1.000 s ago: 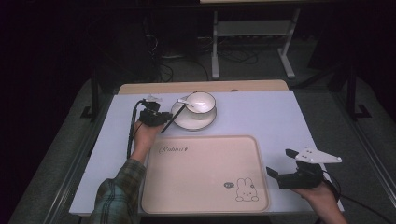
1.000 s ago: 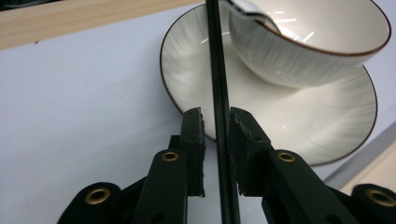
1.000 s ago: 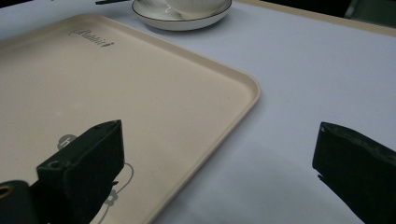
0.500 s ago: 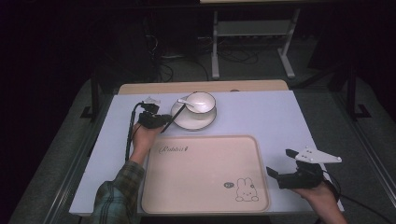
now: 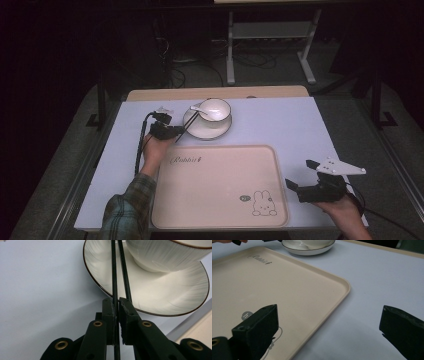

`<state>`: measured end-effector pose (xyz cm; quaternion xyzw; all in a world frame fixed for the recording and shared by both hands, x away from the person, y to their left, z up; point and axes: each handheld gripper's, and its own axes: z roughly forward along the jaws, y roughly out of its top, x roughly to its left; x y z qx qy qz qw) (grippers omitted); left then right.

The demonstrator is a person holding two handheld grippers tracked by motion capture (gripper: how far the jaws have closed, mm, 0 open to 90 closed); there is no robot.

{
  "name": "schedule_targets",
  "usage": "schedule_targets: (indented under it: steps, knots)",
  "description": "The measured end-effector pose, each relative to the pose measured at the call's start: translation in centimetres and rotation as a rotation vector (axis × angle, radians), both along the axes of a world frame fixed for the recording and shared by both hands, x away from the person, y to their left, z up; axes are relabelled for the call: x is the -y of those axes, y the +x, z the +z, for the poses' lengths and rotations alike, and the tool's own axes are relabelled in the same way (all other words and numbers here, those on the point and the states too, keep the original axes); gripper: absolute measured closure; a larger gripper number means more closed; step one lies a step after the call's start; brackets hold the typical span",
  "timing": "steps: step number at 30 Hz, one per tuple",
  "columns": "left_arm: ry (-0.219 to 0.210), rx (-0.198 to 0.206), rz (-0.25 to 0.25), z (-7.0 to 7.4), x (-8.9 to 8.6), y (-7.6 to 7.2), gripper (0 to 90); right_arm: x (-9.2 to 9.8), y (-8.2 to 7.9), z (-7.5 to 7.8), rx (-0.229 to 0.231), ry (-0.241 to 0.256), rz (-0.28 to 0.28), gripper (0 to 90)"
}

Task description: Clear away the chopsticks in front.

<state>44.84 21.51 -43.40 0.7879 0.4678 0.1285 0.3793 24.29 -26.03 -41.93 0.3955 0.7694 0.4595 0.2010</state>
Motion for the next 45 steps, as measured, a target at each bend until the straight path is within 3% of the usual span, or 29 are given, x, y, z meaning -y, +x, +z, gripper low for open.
schedule_targets:
  steps: [13,21,33,39,45]
  knots:
    - [0.008,-0.002,0.012,0.0,-0.1,0.0,85.2,0.0,0.0,0.0,0.001,0.001,0.001,1.5]
    - [0.003,0.002,0.025,0.7,-1.2,-0.5,85.4,0.0,0.0,0.0,-0.001,-0.002,0.003,1.5]
    - [-0.033,0.018,0.037,1.3,-4.1,-2.6,85.6,0.0,0.0,0.0,0.001,0.000,0.002,1.5]
    - [-0.042,0.024,0.049,1.7,-6.1,-4.1,85.6,0.0,-0.1,0.0,0.006,0.006,0.004,1.6]
    - [-0.047,0.040,0.026,2.3,-7.7,-6.1,85.6,-0.1,-0.1,0.0,0.008,0.006,0.006,1.6]
